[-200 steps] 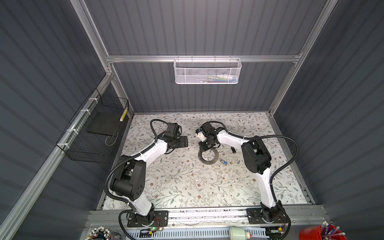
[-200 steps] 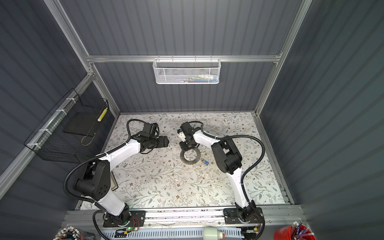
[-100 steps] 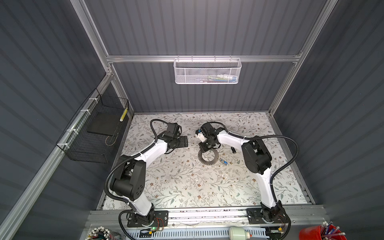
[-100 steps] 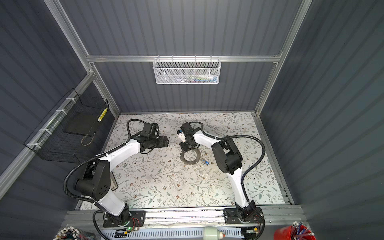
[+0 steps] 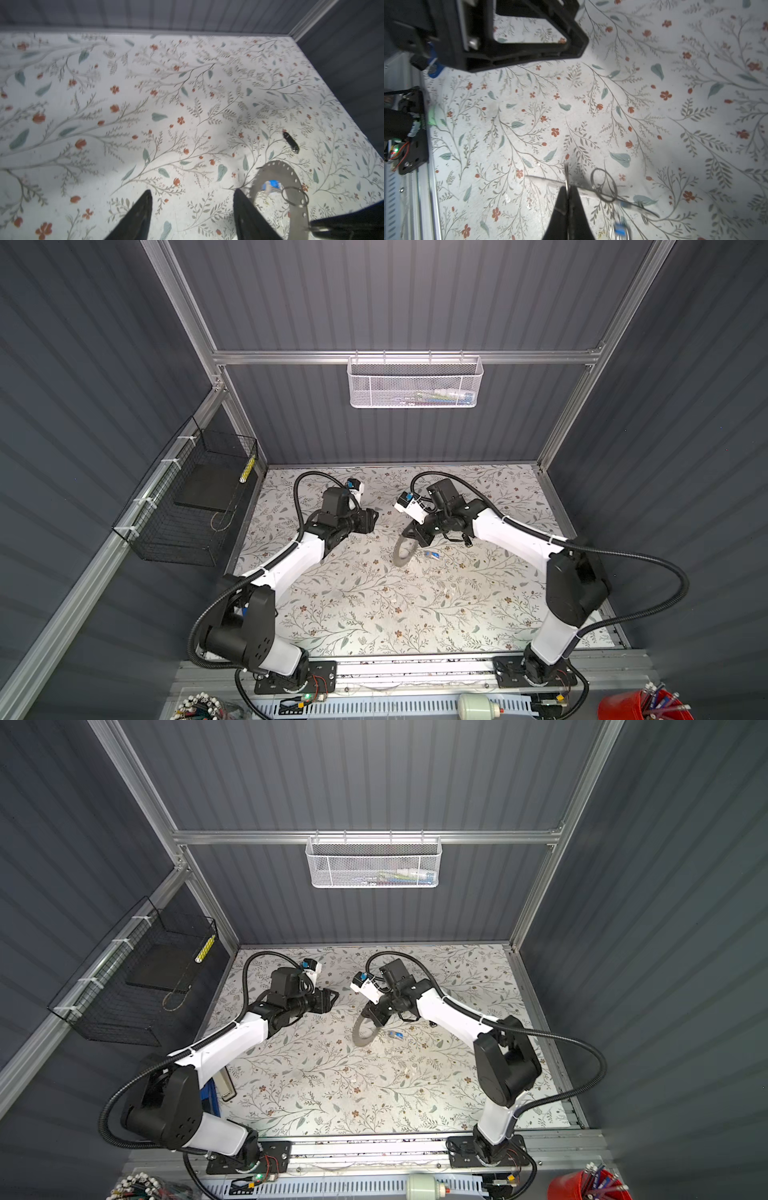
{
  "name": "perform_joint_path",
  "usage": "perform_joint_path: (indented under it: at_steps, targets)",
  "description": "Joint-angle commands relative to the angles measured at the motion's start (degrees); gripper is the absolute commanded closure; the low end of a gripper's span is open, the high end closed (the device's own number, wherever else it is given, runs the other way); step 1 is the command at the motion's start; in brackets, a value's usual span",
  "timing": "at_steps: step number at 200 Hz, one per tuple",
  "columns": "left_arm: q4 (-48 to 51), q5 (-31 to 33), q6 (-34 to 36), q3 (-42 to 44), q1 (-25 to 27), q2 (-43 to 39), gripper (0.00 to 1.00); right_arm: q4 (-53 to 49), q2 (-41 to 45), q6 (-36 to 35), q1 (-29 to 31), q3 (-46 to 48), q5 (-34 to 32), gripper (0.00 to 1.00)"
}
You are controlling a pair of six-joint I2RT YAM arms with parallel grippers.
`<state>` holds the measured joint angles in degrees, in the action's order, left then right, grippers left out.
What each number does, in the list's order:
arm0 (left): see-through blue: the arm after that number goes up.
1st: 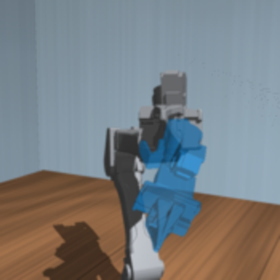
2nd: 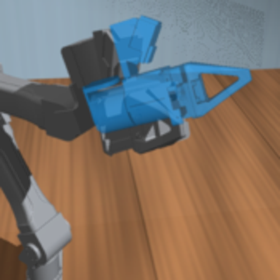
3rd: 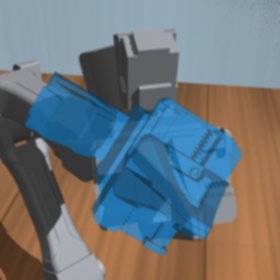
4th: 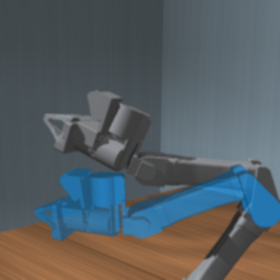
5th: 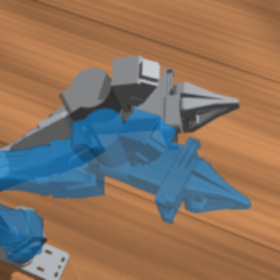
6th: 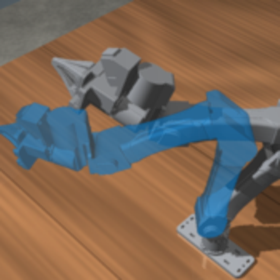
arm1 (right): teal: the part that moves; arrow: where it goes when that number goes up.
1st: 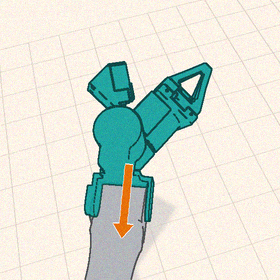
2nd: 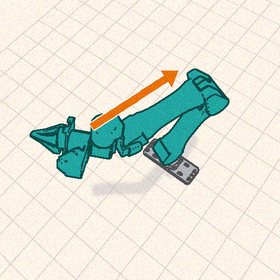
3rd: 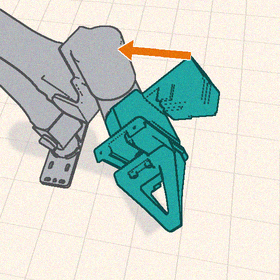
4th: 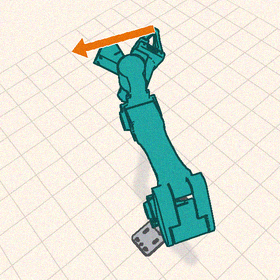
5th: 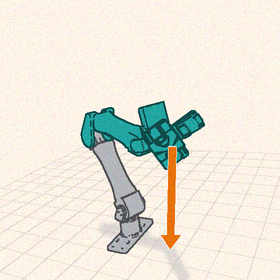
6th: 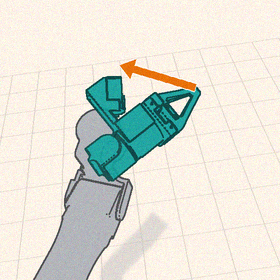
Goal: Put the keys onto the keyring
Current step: 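Lift the metal plate by its split ring with the right gripper while left gripper approaches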
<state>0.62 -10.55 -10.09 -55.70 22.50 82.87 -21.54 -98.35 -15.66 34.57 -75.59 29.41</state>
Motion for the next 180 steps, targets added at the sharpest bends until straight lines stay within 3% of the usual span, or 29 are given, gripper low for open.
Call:
perform_joint_path:
  at_steps: [1, 22, 41, 56, 93, 180]
  targets:
    - [-6.02, -6.07, 7.36, 2.94, 0.49, -5.19, 0.41, 4.07, 2.95, -3.39, -0.92, 2.37, 8.67, 1.00]
    - [-10.24, -9.83, 15.06, 7.94, 1.78, -11.35, 0.41, 7.21, 5.61, -2.14, -2.40, 4.14, 13.72, 1.00]
    - [-9.67, -14.74, 26.48, 10.94, 3.01, -15.71, 0.42, 12.76, 7.58, -0.78, -4.27, 7.17, 19.37, 1.00]
    - [-8.04, -17.27, 30.90, 11.36, 3.25, -17.48, 0.42, 17.36, 9.18, -2.49, -5.18, 10.06, 22.26, 1.00]
    - [-5.67, -19.80, 34.17, 9.00, 3.72, -16.63, 0.47, 22.21, 12.45, -7.45, -5.69, 13.56, 25.30, 1.00]
    - [-7.09, -23.53, 39.24, 6.50, 9.05, -14.81, 0.64, 32.90, 14.85, -8.20, -6.84, 18.53, 32.81, 1.00]
